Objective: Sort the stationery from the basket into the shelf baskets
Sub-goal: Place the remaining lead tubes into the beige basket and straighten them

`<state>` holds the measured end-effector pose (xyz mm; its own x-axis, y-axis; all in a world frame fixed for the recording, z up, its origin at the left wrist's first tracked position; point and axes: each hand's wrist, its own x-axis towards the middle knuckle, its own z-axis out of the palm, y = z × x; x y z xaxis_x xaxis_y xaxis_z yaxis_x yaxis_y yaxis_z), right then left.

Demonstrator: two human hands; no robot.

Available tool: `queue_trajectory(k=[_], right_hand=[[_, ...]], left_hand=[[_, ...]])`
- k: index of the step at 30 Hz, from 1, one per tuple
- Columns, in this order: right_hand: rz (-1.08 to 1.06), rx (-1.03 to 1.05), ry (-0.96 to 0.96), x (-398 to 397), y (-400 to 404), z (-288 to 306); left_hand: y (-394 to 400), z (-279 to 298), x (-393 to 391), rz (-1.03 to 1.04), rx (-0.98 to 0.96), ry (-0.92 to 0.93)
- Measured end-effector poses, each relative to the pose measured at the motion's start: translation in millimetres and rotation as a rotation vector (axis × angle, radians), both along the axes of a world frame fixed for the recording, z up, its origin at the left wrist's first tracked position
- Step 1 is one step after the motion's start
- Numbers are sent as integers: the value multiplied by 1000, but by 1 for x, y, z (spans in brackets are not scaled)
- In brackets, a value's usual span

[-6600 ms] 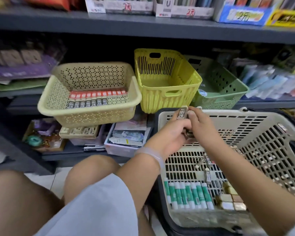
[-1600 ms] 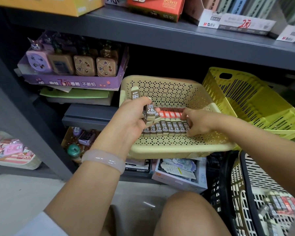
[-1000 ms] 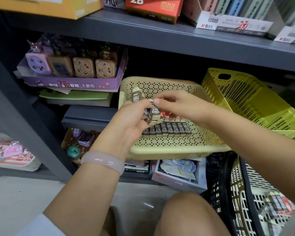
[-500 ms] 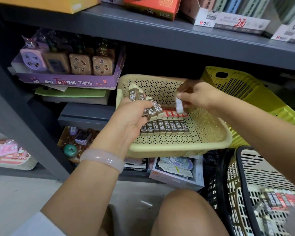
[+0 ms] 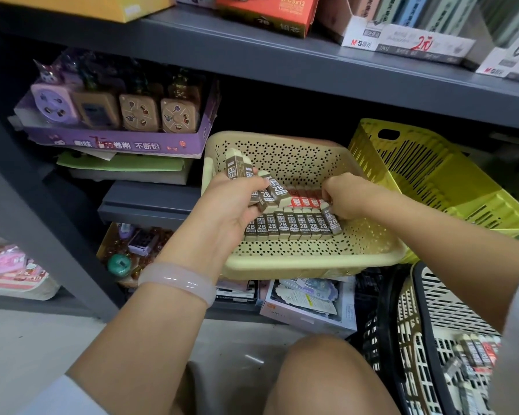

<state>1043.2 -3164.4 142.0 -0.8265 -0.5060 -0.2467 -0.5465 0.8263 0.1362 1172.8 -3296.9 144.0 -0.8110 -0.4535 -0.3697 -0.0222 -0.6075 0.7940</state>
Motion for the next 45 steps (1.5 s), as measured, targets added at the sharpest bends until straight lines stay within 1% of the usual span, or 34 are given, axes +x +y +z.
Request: queue_trajectory(k=[5,10,12,14,16,17,24,28,34,40,45], right_hand=[[67,117,-81,2,1,6],[182,205,-92,7,7,3],[265,274,-18,9,11,-5],[366,302,112,9,15,-11],[390,289,189,7,18,-12],[389,281,192,5,18,-11],[324,263,17,0,17,-6],[315,257,-17,0,16,-5],[396,364,109,2,16,-8],[448,262,180,3,23,-15],[499,270,240,2,24,-19]], left_hand=[[-1,1,2,-5,12,0],[-1,3,4,-10,31,20],[-1,4,4,-9,37,28],[-1,4,4,-5,34,31],[-1,4,4,-8,18,31],[0,4,3,-11,10,31],[-1,4,3,-21,0,35],[-1,4,4,-19,4,34],[-1,4,3,-20,3,29],[-1,4,3,-17,2,23],[0,4,4,-14,6,20]])
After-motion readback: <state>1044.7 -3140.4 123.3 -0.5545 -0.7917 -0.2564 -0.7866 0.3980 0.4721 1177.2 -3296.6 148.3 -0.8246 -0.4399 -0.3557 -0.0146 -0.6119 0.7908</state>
